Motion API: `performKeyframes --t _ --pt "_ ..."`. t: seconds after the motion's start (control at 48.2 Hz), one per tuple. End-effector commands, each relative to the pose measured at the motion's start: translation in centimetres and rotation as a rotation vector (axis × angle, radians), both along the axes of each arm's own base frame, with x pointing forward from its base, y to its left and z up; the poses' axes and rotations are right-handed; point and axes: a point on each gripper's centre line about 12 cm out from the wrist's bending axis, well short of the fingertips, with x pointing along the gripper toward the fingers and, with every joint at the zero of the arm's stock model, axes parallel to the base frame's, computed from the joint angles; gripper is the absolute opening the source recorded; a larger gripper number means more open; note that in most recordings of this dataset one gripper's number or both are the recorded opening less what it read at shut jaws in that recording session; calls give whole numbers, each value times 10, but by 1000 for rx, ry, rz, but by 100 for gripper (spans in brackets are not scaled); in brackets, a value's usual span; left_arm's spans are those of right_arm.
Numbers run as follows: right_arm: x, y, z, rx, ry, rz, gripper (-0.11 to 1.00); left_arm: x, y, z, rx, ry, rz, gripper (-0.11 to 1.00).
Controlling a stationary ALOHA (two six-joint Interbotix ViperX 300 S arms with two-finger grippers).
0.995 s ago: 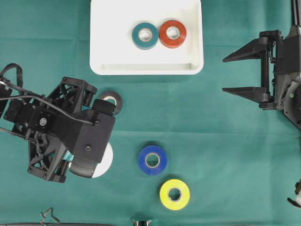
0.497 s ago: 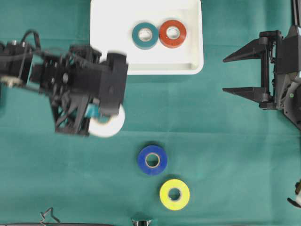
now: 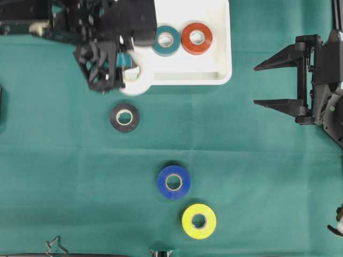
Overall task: Pick up the tape from a random location and place it into the white case.
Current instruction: 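Carry the white roll with the left gripper over the tray's left end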
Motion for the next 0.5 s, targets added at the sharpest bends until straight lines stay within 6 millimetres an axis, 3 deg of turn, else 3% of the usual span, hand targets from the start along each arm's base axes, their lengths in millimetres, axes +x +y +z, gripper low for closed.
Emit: performKeyframes --t 0.0,0.311,0.477 --pt "4 0 10 -4 -27 0 85 1 14 14 21 -54 22 25" --pt "4 -1 10 -4 -27 -4 85 -2 57 13 42 -93 123 25" --pt "4 -2 9 -4 -23 -5 85 -3 65 11 42 -90 143 25"
